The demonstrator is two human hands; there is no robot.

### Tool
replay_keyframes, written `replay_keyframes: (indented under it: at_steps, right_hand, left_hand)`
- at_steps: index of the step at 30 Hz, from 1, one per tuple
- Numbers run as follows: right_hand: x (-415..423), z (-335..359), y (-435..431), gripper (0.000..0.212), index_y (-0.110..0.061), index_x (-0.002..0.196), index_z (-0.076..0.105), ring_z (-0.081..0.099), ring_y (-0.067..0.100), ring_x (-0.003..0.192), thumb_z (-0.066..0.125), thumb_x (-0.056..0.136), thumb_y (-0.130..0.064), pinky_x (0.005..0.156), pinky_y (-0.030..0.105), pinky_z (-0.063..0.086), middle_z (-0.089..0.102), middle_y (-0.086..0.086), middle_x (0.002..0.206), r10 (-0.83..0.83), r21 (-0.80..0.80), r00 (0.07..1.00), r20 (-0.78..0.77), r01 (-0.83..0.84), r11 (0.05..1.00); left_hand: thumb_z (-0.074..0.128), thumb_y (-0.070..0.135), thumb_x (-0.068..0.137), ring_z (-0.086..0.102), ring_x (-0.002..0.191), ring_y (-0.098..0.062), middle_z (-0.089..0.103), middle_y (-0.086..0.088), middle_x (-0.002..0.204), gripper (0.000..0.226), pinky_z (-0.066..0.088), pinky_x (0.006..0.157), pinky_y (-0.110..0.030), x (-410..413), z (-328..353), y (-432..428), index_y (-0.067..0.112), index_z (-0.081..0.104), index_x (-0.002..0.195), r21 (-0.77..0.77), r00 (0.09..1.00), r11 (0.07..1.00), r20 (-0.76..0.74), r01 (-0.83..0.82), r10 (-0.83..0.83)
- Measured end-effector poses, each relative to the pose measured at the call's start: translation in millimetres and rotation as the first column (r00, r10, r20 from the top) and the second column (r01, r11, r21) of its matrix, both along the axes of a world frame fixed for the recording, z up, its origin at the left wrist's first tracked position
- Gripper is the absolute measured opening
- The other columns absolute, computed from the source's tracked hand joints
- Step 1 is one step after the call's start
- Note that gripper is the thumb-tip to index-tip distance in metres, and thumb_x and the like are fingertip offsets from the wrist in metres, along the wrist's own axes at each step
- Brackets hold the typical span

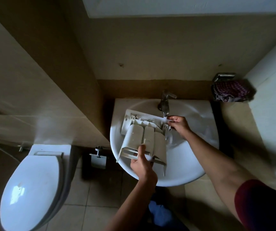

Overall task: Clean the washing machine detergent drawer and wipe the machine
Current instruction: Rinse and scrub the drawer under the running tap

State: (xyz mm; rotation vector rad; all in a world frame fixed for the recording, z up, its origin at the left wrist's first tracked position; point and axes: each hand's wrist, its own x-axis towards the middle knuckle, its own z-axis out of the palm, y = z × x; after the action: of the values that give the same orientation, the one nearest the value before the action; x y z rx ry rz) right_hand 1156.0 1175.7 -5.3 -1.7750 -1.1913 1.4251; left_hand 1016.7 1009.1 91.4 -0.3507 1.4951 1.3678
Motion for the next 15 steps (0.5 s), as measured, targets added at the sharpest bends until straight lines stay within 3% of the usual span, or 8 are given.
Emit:
replay_keyframes:
  at_steps: [4, 6, 11, 15]
  right_hand:
    - [-7.7, 5.4, -2.2, 0.032, -0.004, 0.110, 0.067, 0.063, 0.015, 0.085, 0.074, 0.079, -0.006, 0.062, 0.008, 0.050, 0.069, 0.008, 0.098, -0.082, 0.096, 0.996, 0.022, 0.079, 0.992]
    - [-9.0, 5.2, -2.4, 0.030, -0.006, 0.105, 0.069, 0.064, 0.015, 0.082, 0.077, 0.077, -0.010, 0.060, 0.010, 0.049, 0.070, 0.008, 0.094, -0.101, 0.121, 0.994, 0.042, 0.096, 0.988]
    - [-15.6, 6.5, -0.1, 0.018, -0.015, 0.082, 0.065, 0.056, 0.010, 0.073, 0.078, 0.077, -0.026, 0.052, 0.007, 0.037, 0.062, -0.001, 0.077, 0.079, 0.125, 0.962, 0.262, -0.115, 0.986]
    - [-10.1, 4.0, 2.5, 0.009, -0.010, 0.087, 0.066, 0.059, 0.018, 0.080, 0.068, 0.087, -0.019, 0.055, 0.015, 0.039, 0.064, 0.005, 0.083, 0.189, 0.112, 0.930, 0.315, -0.234, 0.966]
  left_hand:
    - [0.072, 0.018, 0.080, 0.057, 0.071, -0.020, 0.061, -0.005, 0.080, 0.015, 0.054, 0.075, -0.039, 3.0, 3.7, 4.2, 0.011, 0.060, 0.087, 0.003, 1.000, 1.000, -0.020, -0.019, 0.019]
    - [0.073, 0.019, 0.078, 0.060, 0.072, -0.020, 0.063, -0.004, 0.081, 0.015, 0.056, 0.075, -0.039, 2.3, 3.7, 5.5, 0.011, 0.063, 0.088, 0.009, 0.999, 1.000, -0.033, -0.022, 0.023]
    - [0.074, 0.019, 0.077, 0.061, 0.076, -0.024, 0.064, -0.006, 0.081, 0.016, 0.054, 0.075, -0.040, 0.4, -1.5, 2.4, 0.013, 0.061, 0.085, -0.017, 0.997, 1.000, -0.082, 0.004, -0.005]
    - [0.074, 0.018, 0.078, 0.060, 0.073, -0.024, 0.063, -0.008, 0.081, 0.016, 0.053, 0.072, -0.038, -1.7, -3.0, 1.8, 0.012, 0.061, 0.086, -0.006, 0.997, 1.000, -0.074, 0.025, -0.026]
